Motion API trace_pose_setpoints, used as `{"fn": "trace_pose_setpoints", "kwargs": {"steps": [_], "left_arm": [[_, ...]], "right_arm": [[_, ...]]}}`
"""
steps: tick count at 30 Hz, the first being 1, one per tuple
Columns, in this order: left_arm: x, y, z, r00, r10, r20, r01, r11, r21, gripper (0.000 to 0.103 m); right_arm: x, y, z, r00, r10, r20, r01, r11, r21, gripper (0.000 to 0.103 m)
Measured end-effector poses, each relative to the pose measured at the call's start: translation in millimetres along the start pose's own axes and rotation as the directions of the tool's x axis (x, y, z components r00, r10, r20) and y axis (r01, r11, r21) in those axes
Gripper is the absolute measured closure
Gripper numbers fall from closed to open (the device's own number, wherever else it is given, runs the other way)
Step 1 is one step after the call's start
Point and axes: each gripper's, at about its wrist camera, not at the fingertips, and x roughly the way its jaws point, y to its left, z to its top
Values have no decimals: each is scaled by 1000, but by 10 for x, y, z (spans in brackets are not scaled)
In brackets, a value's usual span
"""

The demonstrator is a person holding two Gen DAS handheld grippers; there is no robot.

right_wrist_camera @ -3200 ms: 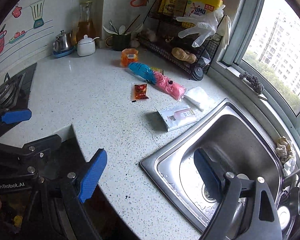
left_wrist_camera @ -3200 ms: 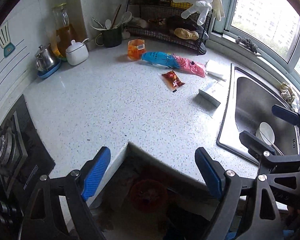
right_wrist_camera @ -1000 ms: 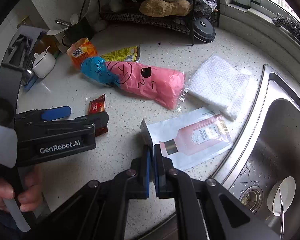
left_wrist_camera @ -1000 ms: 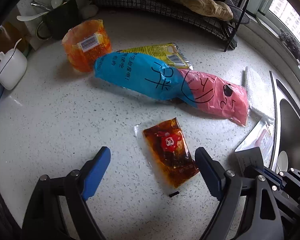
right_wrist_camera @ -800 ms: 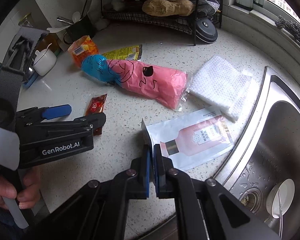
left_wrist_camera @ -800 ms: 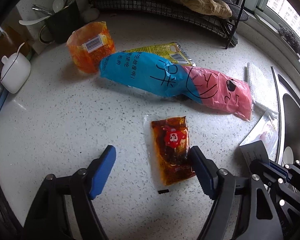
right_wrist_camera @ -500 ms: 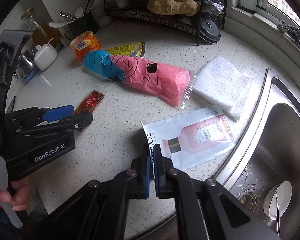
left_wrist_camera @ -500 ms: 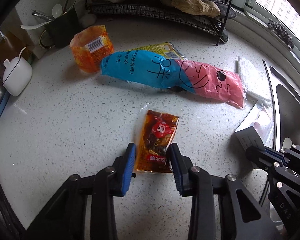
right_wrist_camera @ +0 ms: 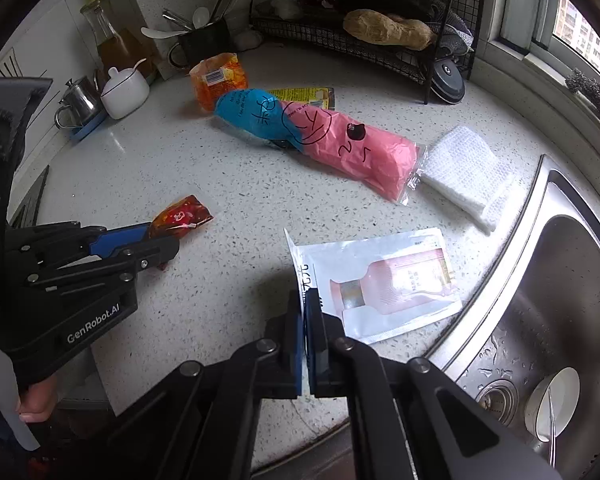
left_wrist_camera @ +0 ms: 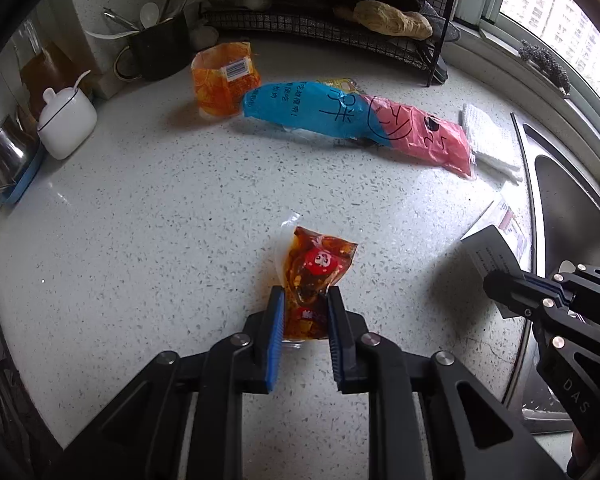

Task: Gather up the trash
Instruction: 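Carry the snack packet and sachet down toward the red bin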

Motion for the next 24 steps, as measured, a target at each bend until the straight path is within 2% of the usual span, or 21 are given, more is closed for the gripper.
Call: {"fn": "trace_pose_setpoints", "kwargs": {"steps": [8, 11, 21, 24], "left_arm": [[-411, 250, -449, 999, 14, 36, -12, 998, -67, 85], [-508, 244, -623, 999, 11, 42, -8, 998, -65, 86], [-917, 328, -1311, 998, 20, 58, -14, 995, -103, 86], [-1065, 359, -1544, 998, 27, 63, -19, 993, -118, 86]], "right_arm": [[-158, 363, -192, 999, 39, 24, -37, 997, -64, 102], [-231, 490, -298, 998, 57, 31, -54, 996, -77, 102], [-501, 888, -784, 994, 105, 39, -100, 988, -115, 102], [-597, 1011, -962, 989, 142, 30, -137, 982, -128, 102]]}}
